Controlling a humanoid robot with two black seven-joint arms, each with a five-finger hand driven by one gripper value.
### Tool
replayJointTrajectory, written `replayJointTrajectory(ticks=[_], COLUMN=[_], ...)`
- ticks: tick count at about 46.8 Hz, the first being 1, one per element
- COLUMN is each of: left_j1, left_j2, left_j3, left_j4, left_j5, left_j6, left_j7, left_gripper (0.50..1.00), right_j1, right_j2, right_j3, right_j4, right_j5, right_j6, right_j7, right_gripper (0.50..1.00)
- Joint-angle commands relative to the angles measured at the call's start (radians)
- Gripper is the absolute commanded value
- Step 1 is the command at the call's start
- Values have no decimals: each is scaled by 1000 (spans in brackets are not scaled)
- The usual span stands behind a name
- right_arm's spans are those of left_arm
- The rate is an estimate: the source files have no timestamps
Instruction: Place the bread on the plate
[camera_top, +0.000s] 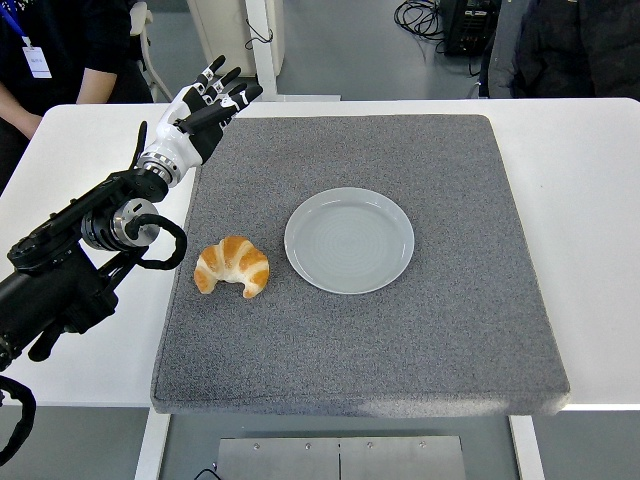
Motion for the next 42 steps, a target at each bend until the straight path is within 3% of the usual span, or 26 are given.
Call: replayJointTrajectory(ticks=[1, 9, 23, 42], left_j1=[-1, 0, 12, -18], left_j2=[3, 35, 145, 224], left_j3=[0, -3, -11, 9], left_j4=[-8, -40, -199, -423], left_j5=[-4, -5, -7, 21], left_j6=[0, 0, 16, 148], left_j7=[8, 77, 111, 255], left_gripper=[968, 966, 948, 945], right_j1=[0, 0, 0, 0], right_j2=[0, 0, 0, 0], right_j3=[0, 0, 0, 0], right_j4=[0, 0, 0, 0], right_j5=[0, 0, 0, 0], right_j6=[0, 0, 0, 0], right_j7=[0, 0, 0, 0], right_gripper=[1000, 1000, 1000, 1000])
